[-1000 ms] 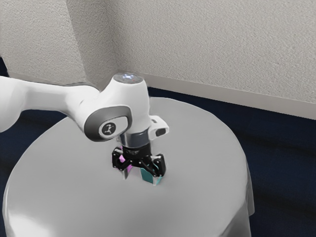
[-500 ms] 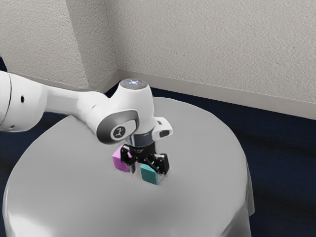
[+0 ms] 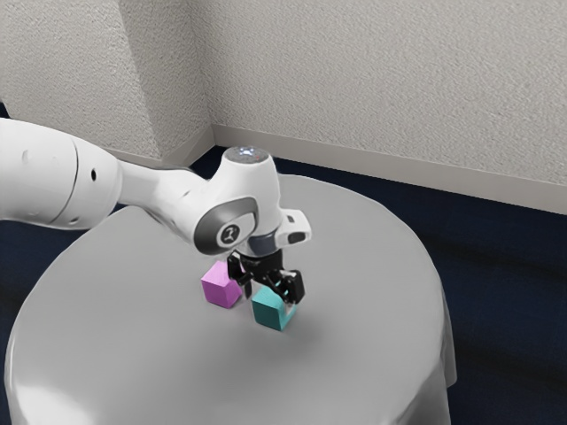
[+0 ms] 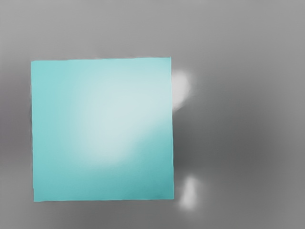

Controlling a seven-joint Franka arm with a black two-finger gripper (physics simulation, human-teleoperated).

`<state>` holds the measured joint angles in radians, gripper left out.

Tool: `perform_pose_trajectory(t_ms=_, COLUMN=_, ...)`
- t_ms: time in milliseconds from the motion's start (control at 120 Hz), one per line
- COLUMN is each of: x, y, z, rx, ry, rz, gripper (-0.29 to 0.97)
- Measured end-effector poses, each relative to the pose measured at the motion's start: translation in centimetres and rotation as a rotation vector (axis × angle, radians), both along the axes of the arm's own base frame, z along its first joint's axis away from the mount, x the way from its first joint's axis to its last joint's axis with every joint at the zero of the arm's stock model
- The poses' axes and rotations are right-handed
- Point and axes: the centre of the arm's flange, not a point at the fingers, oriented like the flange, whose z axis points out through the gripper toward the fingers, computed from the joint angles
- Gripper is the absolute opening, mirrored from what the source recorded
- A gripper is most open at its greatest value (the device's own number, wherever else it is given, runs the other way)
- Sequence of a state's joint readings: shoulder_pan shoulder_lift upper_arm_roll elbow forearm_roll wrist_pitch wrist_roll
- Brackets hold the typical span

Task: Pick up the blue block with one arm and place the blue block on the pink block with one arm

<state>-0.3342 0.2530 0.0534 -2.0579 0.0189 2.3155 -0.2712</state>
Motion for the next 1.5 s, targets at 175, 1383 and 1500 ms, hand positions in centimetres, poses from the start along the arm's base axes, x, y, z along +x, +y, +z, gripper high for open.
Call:
perform_pose_trajectory(t_ms=175, x=0.8, y=0.8, z=-1.0, rx=-0.014, ry=-0.022, rz=-0.031, gripper=0.68)
perform_pose_trajectory(t_ms=1383, x=3.0, y=3.0, z=-6.3, rx=-0.091, ry=-0.011, rz=-0.044, gripper=0.64)
perform_pose_trajectory(t_ms=1500, x=3.1, y=3.1, z=-5.9, rx=-0.097, ry=-0.016, rz=-0.042, gripper=0.43)
